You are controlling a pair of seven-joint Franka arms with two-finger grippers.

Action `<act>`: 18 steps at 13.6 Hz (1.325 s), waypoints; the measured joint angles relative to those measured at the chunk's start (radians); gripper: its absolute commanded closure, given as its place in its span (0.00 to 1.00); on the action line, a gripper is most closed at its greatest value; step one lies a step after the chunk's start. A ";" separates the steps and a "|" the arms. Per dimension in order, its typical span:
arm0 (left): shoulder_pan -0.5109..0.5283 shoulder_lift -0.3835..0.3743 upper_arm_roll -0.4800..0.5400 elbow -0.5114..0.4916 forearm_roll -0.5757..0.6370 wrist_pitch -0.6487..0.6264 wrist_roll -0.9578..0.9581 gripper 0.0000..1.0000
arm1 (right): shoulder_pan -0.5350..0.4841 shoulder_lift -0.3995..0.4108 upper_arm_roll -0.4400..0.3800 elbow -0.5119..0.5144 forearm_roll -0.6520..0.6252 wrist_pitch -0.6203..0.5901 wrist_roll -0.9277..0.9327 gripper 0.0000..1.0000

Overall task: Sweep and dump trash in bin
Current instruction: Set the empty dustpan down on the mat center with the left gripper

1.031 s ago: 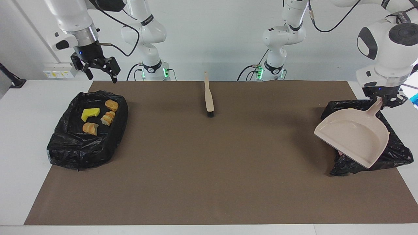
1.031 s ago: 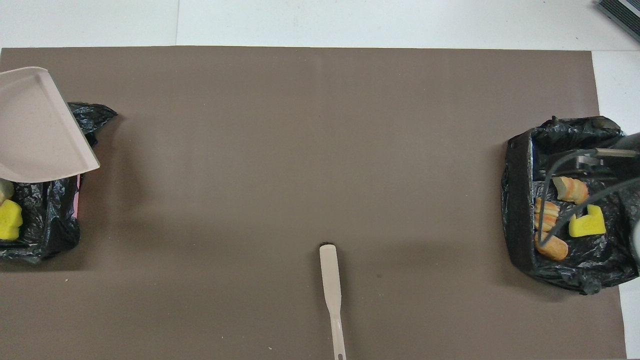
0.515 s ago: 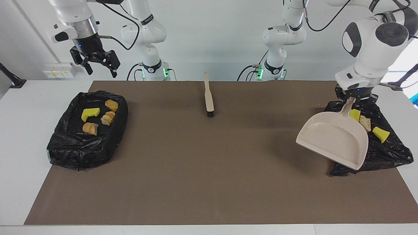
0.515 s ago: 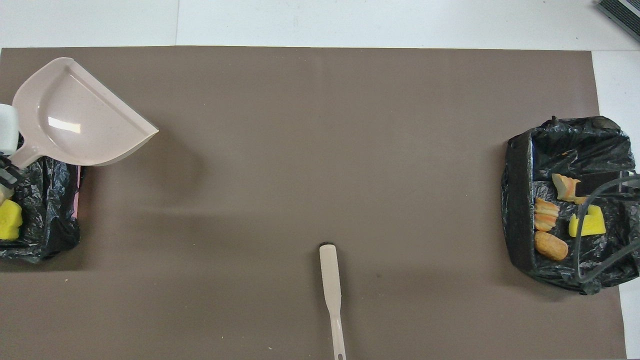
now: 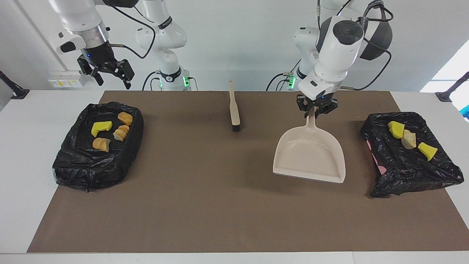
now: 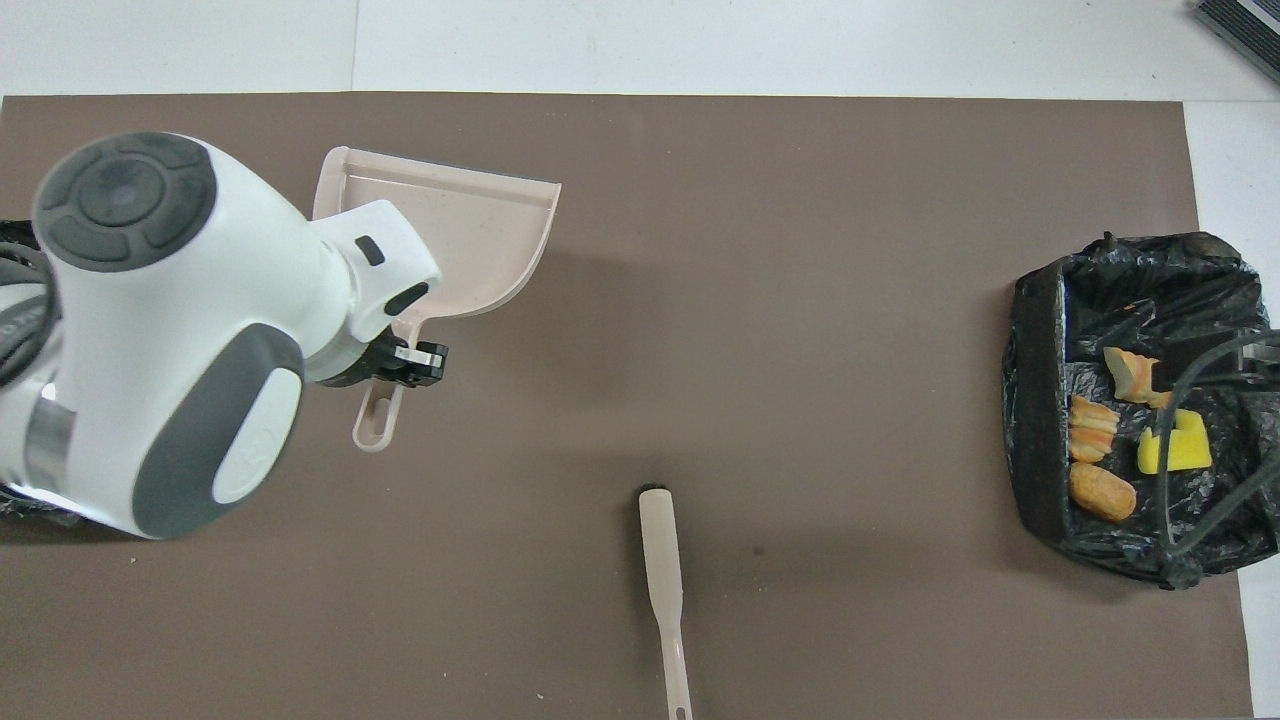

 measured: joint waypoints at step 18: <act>-0.256 0.313 0.027 -0.001 -0.084 0.430 -0.412 0.00 | 0.009 -0.013 0.006 0.022 0.036 -0.022 0.000 0.00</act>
